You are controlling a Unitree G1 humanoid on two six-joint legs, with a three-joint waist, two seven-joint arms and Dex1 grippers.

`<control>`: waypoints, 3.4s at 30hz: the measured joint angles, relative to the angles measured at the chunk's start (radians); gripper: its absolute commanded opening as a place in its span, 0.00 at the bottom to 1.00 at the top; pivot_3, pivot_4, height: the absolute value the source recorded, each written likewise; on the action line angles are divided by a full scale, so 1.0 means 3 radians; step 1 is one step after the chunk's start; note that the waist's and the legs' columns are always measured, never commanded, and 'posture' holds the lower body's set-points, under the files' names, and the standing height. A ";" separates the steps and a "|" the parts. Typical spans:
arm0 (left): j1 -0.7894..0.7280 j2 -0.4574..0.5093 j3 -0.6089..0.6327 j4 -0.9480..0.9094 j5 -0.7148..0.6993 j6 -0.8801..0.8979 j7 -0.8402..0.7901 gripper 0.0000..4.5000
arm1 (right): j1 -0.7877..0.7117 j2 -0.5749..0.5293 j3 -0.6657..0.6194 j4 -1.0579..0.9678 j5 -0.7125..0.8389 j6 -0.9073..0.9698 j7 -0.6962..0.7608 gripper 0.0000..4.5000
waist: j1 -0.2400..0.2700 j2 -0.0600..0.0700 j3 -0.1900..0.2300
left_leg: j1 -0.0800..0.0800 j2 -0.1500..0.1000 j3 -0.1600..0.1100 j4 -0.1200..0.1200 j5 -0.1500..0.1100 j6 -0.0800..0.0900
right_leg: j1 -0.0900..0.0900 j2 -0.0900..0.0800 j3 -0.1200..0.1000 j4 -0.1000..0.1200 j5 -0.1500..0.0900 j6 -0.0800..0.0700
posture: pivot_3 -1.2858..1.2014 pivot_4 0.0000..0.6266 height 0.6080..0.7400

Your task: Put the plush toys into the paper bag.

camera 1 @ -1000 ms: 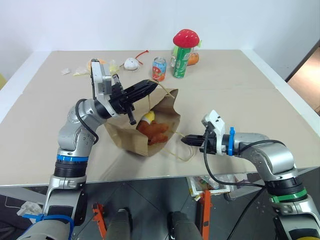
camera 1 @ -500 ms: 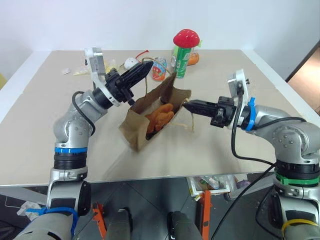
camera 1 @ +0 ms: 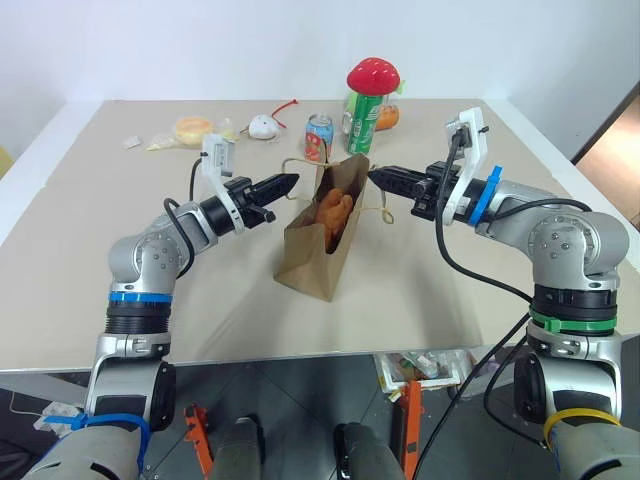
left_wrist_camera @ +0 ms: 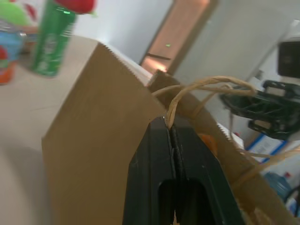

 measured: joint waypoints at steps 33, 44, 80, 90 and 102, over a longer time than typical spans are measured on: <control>0.0163 0.0482 0.0551 -0.0252 -0.1091 0.0851 -0.0779 0.97 | -0.0063 -0.0132 -0.0544 0.0023 0.0528 0.0141 0.0117 0.63 | -0.0003 0.0000 0.0000 | -0.0003 0.0000 -0.0001 -0.0004 -0.0001 -0.0001 | -0.0004 0.0000 0.0000 0.0000 -0.0004 0.0001 | 0.52 0.24 1.00; 0.0163 0.0479 0.0542 -0.0259 -0.1089 0.0827 -0.0773 0.97 | 0.0158 -0.0518 -0.0141 -0.0187 0.0353 0.0147 0.0323 0.63 | -0.0001 0.0000 0.0000 | -0.0004 0.0000 -0.0001 -0.0005 -0.0001 -0.0001 | -0.0005 0.0000 0.0000 0.0000 -0.0005 0.0000 | 0.52 0.24 1.00; 0.0438 0.0540 0.0134 -0.0641 -0.0827 0.0681 -0.1149 0.97 | 0.0591 -0.1887 -0.0073 -0.0193 -0.0227 -0.0040 0.1270 0.63 | 0.0002 0.0000 0.0000 | -0.0005 0.0000 0.0007 -0.0001 -0.0004 -0.0006 | -0.0013 -0.0003 0.0005 -0.0001 -0.0006 -0.0002 | 0.52 0.24 1.00; 0.0436 0.0466 -0.0023 -0.0650 -0.0632 0.0429 -0.1262 0.97 | 0.0353 -0.1731 -0.1181 0.0065 0.0294 0.0079 0.1023 0.63 | 0.0003 0.0000 0.0000 | -0.0004 0.0000 0.0005 -0.0002 -0.0004 -0.0005 | -0.0012 -0.0001 0.0006 0.0000 -0.0006 -0.0001 | 0.52 0.24 1.00; 0.0420 0.0378 -0.0183 -0.0576 -0.0504 0.0363 -0.1433 0.99 | 0.2432 -0.2151 -0.1505 -0.0528 0.0093 0.0056 0.1693 0.54 | 0.0030 0.0007 -0.0003 | 0.0003 -0.0003 0.0009 0.0003 -0.0005 -0.0004 | 0.0002 -0.0005 0.0010 0.0000 -0.0010 0.0005 | 0.52 0.24 1.00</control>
